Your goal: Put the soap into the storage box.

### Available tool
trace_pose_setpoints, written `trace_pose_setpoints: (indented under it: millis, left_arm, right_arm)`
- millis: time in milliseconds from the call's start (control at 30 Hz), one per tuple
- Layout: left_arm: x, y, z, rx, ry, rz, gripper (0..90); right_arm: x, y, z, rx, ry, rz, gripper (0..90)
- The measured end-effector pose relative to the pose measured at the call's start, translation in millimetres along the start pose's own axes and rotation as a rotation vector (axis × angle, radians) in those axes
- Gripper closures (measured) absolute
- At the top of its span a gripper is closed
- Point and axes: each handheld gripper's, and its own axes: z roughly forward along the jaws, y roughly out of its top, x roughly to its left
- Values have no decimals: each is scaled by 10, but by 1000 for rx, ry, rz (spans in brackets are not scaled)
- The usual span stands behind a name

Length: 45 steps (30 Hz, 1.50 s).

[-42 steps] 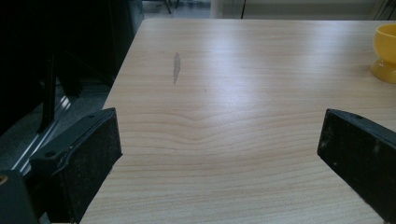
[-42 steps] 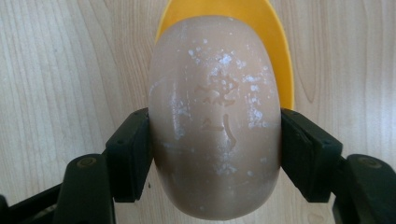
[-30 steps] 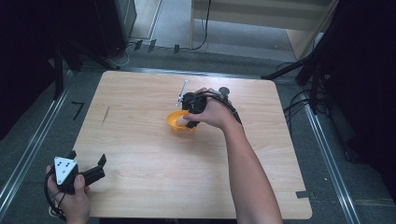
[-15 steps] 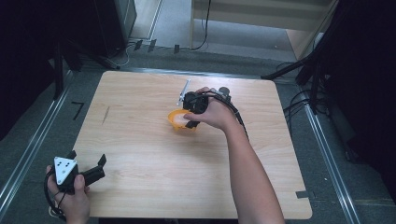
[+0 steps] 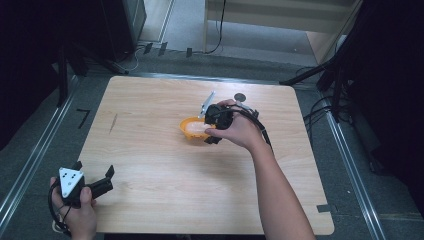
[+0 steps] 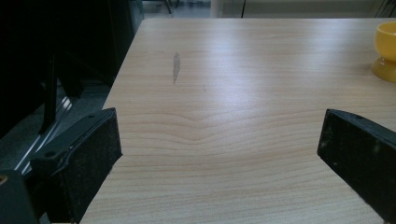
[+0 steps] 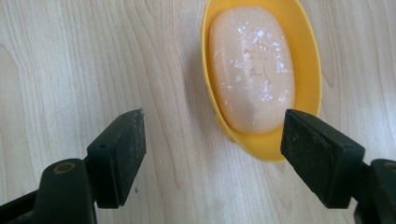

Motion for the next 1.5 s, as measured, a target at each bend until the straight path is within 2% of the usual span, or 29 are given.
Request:
trace_pose_setpoints:
  millis: [100, 133, 167, 267, 333, 433, 533, 633, 800, 900, 1033, 1100, 1200, 1267, 1333, 1500]
  left_arm:
    - [-2, 0, -1, 2, 1, 2, 1]
    - [-2, 0, -2, 1, 1, 1, 1]
    - [-2, 0, -2, 0, 1, 1, 1]
    - [-3, 0, -2, 1, 1, 2, 1]
    - [-7, 1, 0, 2, 2, 4, 1]
    - [-8, 1, 1, 4, 4, 4, 1]
    - [-6, 1, 0, 3, 2, 1, 1]
    - [-5, 1, 0, 3, 2, 2, 1]
    - [-2, 0, 1, 0, 0, 1, 1]
    - [-3, 2, 0, 3, 1, 2, 1]
    - [-4, 1, -1, 1, 0, 3, 1]
    - [-3, 0, -3, -2, 0, 2, 1]
    - [-5, 0, -1, -2, -1, 2, 1]
    - [-7, 0, -2, -2, -1, 3, 1]
    - [-5, 0, -3, -3, -4, 1, 1]
    - [-7, -2, -4, -5, -1, 2, 1]
  right_arm:
    - [28, -57, -18, -21, -1, 17, 224]
    - [51, -134, -29, -40, -29, 38, 200]
    - [57, -172, -31, -55, -35, 39, 203]
    - [84, -238, -36, -58, -28, 57, 195]
    - [140, -360, -26, -68, -29, 81, 194]
    - [174, -431, -6, -76, -35, 83, 191]
    - [221, -540, 12, -99, -52, 104, 191]
    - [261, -681, 29, -119, -53, 130, 191]
    - [312, -805, 20, -143, -59, 146, 191]
    - [368, -945, 16, -169, -68, 176, 191]
    - [403, -1067, 31, -189, -74, 186, 190]
    - [432, -1155, 47, -204, -68, 211, 190]
    - [498, -1301, 94, -199, -65, 233, 190]
    - [510, -1323, 98, -197, -67, 236, 189]
    - [578, -1423, 93, -227, -56, 260, 188]
    - [663, -1600, 91, -234, -70, 293, 186]
